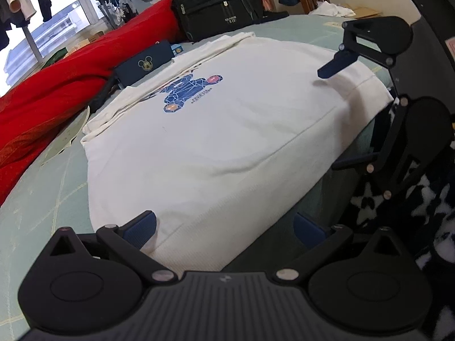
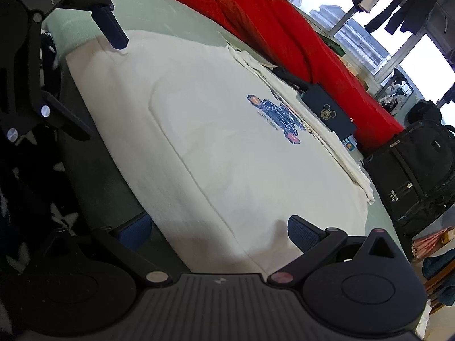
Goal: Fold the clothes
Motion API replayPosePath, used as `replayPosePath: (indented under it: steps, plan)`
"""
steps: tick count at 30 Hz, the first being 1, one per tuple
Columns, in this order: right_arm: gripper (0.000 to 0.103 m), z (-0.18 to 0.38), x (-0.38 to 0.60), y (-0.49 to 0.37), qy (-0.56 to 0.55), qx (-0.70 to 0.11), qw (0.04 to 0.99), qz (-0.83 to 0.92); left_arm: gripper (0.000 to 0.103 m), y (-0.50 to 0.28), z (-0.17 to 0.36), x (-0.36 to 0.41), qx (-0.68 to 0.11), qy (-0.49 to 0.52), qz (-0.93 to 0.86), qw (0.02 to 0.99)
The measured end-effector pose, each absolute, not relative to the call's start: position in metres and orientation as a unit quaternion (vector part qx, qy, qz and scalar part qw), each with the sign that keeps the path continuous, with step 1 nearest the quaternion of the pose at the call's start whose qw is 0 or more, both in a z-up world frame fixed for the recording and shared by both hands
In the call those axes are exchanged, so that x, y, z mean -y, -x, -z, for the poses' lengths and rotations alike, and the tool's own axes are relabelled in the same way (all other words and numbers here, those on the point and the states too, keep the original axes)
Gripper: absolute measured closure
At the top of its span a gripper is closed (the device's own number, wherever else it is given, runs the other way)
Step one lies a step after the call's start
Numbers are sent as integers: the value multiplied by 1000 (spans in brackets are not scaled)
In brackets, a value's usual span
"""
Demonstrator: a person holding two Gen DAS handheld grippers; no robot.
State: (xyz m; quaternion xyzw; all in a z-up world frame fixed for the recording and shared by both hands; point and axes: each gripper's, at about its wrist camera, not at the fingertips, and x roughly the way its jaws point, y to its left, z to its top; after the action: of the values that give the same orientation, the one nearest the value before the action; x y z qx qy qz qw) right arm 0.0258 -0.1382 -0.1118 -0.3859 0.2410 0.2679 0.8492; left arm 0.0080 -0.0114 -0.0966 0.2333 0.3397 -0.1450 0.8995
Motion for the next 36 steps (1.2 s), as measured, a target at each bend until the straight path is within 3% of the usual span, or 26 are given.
replayPosePath:
  steps: [18, 30, 36]
  plan:
    - [0, 91, 148, -26, 345, -216, 878, -251, 1, -11, 98, 26, -325, -225, 178, 901]
    - [0, 80, 156, -28, 319, -216, 888, -251, 1, -16, 108, 38, -277, -291, 150, 903]
    - [0, 89, 153, -25, 334, -228, 876, -264, 1, -14, 107, 28, -294, -280, 161, 899]
